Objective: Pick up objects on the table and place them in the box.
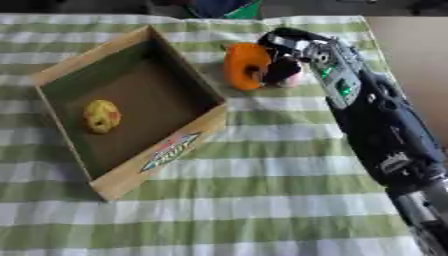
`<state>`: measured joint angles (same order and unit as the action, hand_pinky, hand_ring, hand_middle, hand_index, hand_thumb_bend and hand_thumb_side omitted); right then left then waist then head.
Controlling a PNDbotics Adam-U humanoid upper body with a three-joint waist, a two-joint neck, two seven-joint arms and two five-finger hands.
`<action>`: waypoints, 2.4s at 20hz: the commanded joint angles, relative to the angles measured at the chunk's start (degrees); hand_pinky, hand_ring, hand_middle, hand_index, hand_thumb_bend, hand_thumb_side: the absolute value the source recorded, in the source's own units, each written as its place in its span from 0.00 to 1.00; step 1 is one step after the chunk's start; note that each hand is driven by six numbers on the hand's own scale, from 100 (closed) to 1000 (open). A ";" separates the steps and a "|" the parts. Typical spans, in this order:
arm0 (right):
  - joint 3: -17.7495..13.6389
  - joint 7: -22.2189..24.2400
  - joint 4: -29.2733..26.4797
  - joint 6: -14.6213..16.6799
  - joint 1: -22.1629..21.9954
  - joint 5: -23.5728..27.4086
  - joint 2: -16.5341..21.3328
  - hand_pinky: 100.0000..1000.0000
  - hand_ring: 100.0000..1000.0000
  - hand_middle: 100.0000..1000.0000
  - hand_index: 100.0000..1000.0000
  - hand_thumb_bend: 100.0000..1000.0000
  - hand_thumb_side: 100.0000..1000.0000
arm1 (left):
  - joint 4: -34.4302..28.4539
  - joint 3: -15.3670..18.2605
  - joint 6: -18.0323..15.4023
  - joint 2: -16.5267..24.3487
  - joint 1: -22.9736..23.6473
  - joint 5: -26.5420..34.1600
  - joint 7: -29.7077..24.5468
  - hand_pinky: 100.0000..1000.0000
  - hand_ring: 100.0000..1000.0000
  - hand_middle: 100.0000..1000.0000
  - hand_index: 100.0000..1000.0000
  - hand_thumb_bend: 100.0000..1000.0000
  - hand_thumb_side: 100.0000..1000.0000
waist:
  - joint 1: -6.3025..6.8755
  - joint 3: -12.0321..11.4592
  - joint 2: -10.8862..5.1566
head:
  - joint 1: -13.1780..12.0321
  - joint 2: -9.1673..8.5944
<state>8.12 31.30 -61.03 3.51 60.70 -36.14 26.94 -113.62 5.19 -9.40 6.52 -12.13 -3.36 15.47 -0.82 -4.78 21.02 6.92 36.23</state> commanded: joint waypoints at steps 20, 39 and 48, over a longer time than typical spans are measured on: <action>3.29 2.32 -14.74 -5.59 7.68 9.33 -6.35 0.63 0.51 0.22 0.57 0.00 0.23 | -0.97 -0.01 0.38 0.55 -0.33 0.01 -0.17 0.52 0.68 0.66 0.75 0.00 0.98 | 0.20 -0.32 -2.03 | 2.89 0.96; 9.93 5.19 -4.25 -1.25 6.01 -0.03 -13.26 0.62 0.58 0.31 0.59 0.00 0.29 | -0.97 -0.14 0.70 0.48 -0.60 0.09 -0.25 0.53 0.68 0.66 0.75 0.00 0.98 | -0.08 -1.22 -1.88 | 3.50 0.05; 11.67 9.78 -0.32 5.14 5.72 -4.85 -14.86 0.67 0.72 0.54 0.81 0.00 0.38 | -0.97 -0.19 0.82 0.46 -0.63 0.10 -0.30 0.53 0.68 0.66 0.75 0.00 0.98 | -0.15 -1.28 -1.80 | 3.57 0.02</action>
<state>19.86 40.45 -61.15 7.73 65.45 -40.21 11.92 -113.62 5.10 -8.69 6.52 -12.14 -3.25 15.24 -1.16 -5.99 20.48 10.31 36.73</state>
